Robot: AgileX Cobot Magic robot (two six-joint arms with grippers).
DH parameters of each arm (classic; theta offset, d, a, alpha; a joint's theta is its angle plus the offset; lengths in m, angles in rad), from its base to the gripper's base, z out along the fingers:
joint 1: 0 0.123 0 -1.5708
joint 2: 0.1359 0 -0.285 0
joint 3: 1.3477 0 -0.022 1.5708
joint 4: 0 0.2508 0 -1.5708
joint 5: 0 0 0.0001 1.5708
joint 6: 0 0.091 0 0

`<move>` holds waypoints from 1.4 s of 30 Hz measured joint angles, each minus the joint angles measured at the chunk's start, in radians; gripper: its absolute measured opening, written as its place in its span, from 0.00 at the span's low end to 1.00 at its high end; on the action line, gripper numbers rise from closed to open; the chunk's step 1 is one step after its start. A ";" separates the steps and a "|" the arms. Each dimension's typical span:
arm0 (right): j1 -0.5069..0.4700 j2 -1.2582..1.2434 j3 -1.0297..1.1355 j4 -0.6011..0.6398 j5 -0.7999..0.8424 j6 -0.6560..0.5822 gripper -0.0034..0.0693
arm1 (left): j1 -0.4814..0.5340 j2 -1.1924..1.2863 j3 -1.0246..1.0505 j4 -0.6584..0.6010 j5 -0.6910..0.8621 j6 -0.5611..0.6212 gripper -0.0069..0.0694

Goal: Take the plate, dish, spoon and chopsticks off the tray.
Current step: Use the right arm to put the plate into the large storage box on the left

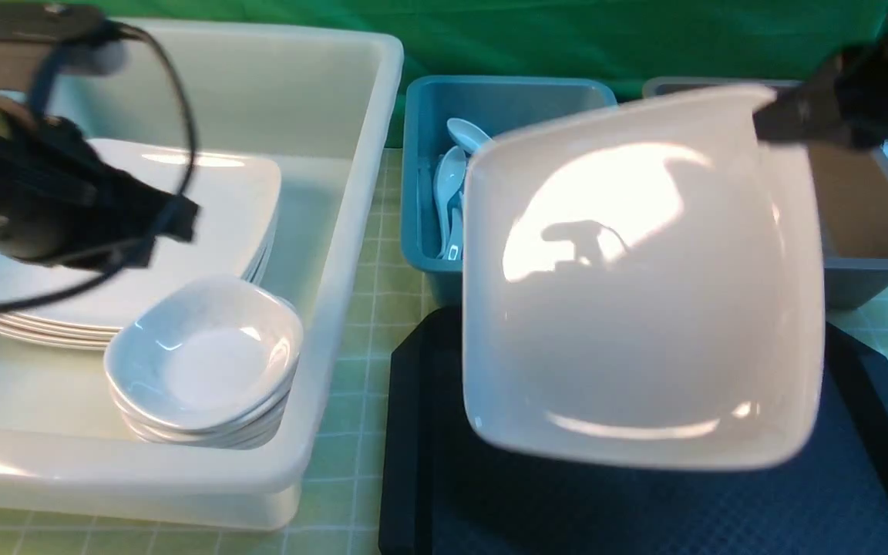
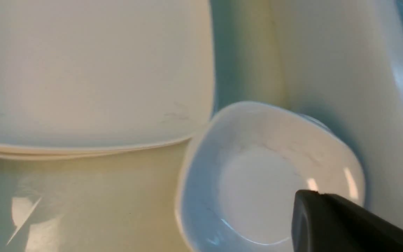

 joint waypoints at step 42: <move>0.576 0.956 -0.871 0.186 -0.684 0.112 0.08 | 0.406 -0.188 0.000 -0.257 -0.024 0.215 0.09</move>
